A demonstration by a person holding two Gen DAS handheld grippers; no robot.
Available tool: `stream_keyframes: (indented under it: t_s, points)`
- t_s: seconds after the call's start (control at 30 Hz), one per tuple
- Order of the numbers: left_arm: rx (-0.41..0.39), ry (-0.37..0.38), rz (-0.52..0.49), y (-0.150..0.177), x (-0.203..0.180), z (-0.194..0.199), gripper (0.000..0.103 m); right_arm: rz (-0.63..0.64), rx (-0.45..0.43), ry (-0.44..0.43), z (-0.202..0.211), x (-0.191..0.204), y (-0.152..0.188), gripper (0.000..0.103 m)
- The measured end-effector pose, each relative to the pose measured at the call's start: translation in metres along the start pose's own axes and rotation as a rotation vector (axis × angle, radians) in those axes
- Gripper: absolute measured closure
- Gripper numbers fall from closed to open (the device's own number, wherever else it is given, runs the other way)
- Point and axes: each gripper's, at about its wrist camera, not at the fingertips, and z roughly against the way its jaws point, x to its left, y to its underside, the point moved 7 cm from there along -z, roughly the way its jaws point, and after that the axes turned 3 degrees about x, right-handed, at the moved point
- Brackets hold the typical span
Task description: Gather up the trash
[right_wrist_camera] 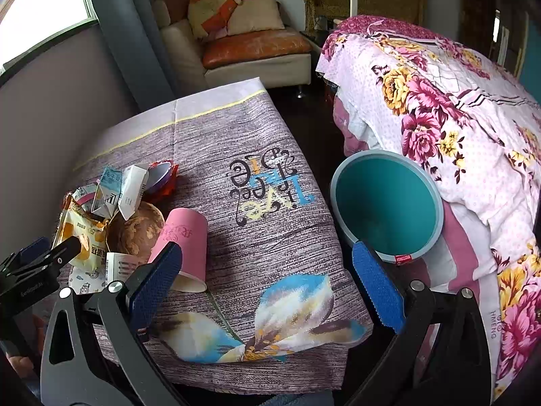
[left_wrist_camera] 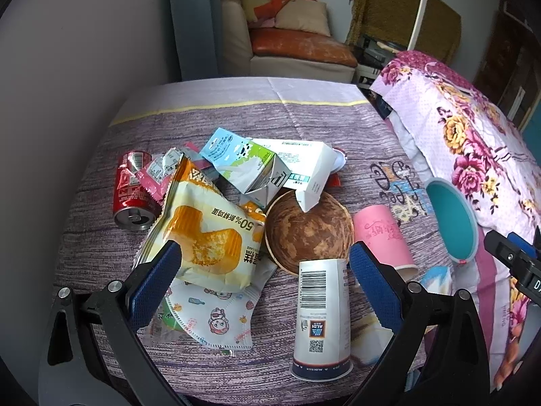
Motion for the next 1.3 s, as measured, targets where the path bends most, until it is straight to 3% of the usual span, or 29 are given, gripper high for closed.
stream_keyframes:
  t_s: [1.3]
  points:
    - [-0.002,0.007,-0.038,-0.002,-0.011,0.010,0.004,-0.037,-0.007,-0.016,0.011,-0.007,-0.004,0.006]
